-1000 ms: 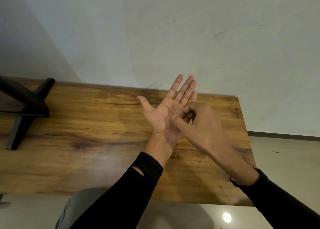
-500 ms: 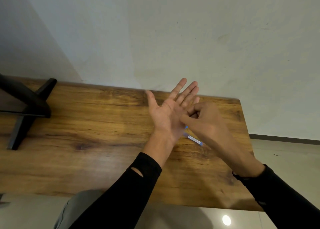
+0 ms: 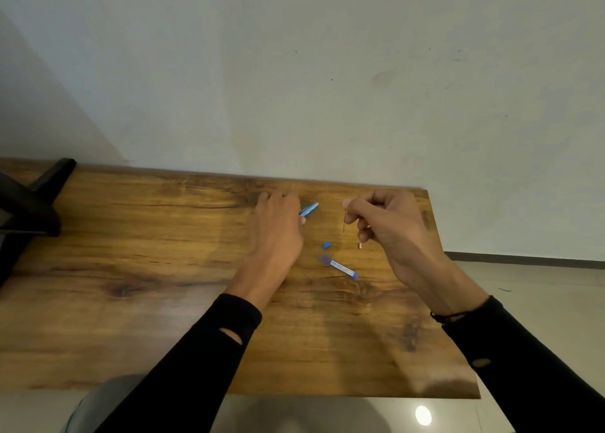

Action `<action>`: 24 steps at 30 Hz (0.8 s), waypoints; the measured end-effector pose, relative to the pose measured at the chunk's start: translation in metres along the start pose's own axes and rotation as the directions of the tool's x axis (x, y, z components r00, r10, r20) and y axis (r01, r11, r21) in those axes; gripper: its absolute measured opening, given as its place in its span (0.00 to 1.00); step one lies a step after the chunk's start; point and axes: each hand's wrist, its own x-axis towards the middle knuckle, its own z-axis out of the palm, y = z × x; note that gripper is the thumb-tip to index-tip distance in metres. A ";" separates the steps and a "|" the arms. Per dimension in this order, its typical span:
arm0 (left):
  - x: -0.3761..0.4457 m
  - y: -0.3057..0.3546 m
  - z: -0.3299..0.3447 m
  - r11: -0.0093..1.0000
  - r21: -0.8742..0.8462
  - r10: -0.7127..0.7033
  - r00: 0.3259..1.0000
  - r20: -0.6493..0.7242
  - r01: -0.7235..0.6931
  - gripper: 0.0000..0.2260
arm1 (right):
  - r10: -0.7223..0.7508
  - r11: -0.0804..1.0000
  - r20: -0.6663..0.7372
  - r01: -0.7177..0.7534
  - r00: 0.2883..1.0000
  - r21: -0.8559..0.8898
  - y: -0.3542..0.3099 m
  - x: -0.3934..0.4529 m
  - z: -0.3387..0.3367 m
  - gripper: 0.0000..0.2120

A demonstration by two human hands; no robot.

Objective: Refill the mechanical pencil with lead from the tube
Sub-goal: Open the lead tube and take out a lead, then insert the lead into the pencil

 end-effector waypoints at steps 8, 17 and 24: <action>-0.007 0.012 -0.014 0.682 -0.727 -0.004 0.995 0.100 0.076 0.04 | -0.183 0.962 -0.166 0.211 0.969 0.172 -0.009 0.005 -0.010 0.04; -0.028 0.030 -0.014 0.522 -0.850 0.203 0.978 0.045 -0.069 0.02 | -0.397 0.903 -0.202 0.420 0.895 0.090 -0.025 0.004 -0.017 0.07; -0.029 0.028 -0.017 0.514 -0.846 0.227 0.974 -0.024 -0.141 0.01 | -0.467 0.880 -0.179 0.476 0.866 0.005 -0.026 0.002 -0.015 0.06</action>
